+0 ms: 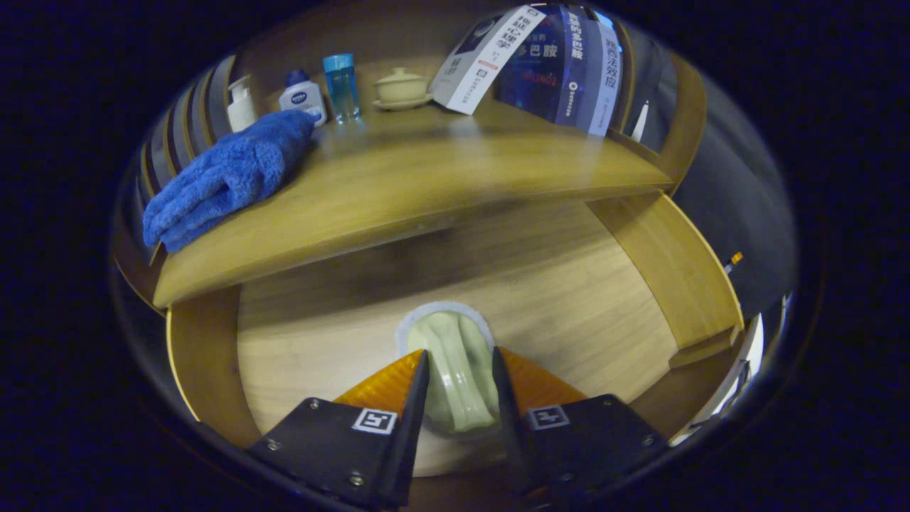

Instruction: Pull open the drawer, take out the items inside it, and place them on the countertop above the cabinet.

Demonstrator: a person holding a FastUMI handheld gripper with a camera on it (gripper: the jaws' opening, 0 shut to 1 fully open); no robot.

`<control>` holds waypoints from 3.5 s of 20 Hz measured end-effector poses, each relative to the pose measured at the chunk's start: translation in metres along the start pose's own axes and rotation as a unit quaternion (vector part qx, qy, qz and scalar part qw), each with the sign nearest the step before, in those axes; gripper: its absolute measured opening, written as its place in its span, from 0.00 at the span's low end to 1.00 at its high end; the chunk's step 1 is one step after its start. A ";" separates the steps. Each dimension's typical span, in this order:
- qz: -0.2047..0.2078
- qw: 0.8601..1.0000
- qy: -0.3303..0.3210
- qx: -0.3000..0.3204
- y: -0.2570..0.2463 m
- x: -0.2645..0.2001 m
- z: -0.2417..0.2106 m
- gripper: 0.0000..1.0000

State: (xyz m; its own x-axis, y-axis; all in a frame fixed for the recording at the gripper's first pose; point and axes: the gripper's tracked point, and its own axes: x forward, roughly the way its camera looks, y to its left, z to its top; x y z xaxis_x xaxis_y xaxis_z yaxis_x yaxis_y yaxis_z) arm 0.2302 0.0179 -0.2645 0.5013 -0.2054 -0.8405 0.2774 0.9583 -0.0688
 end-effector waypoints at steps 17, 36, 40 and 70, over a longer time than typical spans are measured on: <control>-0.103 0.990 -0.088 0.034 -0.059 -0.102 0.048 0.14; 0.017 0.980 -0.187 -0.071 0.022 -0.056 0.178 0.14; 0.011 0.977 -0.198 -0.083 0.023 -0.039 0.193 0.14; 0.082 0.845 -0.527 -0.046 -0.025 -0.281 0.091 0.73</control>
State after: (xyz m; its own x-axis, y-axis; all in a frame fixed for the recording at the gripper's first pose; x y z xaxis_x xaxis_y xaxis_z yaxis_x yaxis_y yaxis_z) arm 0.1567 0.0341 0.0223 0.9914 -0.0853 0.0994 0.0935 0.9924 -0.0803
